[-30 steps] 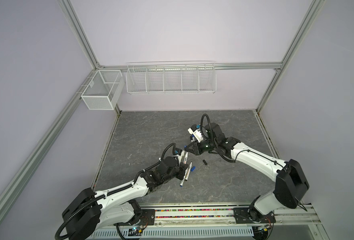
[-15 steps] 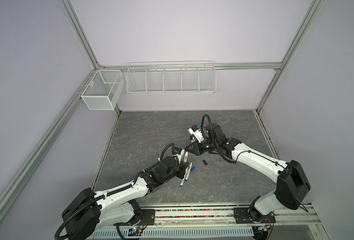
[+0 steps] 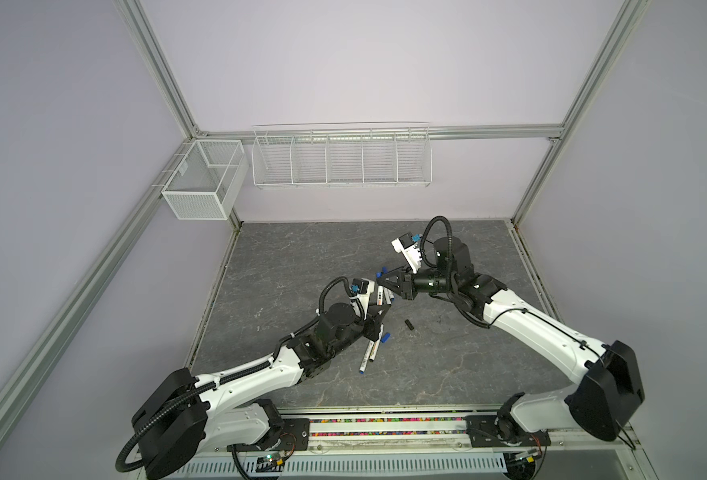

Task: Insert the pens into the pen caps
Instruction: 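Press the blue cap down onto the marker tip with the right gripper, then push the blue cap further onto the marker with the right gripper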

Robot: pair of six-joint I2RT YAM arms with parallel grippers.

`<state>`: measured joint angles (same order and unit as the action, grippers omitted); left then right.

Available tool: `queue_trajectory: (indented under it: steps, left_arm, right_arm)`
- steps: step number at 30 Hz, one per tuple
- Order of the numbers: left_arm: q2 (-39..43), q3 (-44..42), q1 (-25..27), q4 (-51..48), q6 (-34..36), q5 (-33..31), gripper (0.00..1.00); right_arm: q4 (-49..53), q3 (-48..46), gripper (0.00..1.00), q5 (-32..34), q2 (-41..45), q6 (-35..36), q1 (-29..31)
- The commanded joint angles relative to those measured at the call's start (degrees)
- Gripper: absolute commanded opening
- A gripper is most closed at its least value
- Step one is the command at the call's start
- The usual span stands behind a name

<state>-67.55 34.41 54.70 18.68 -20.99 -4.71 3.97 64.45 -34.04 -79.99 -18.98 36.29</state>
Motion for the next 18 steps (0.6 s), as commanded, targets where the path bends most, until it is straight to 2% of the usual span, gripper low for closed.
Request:
queue_trajectory:
  steps: [1, 9, 14, 18]
  left_arm:
    - [0.32, 5.08, -0.65, 11.78, 2.1, -4.12, 0.0]
    - [-0.01, 5.25, -0.64, 13.74, 2.65, -2.05, 0.0]
    - [-1.13, 3.55, -0.64, 12.56, 4.1, -0.88, 0.0]
    - [-1.52, 0.67, -0.47, 11.25, 6.26, -0.45, 0.0]
  right_arm:
    - [10.11, -2.56, 0.15, -9.71, 1.36, 2.56, 2.41]
    - [12.25, -2.84, 0.2, -7.42, 1.95, 3.88, 2.38]
    - [12.7, -1.87, 0.37, -4.46, 3.35, 4.26, 2.01]
    - [12.95, -1.87, 0.42, -1.08, 5.21, 4.21, 1.01]
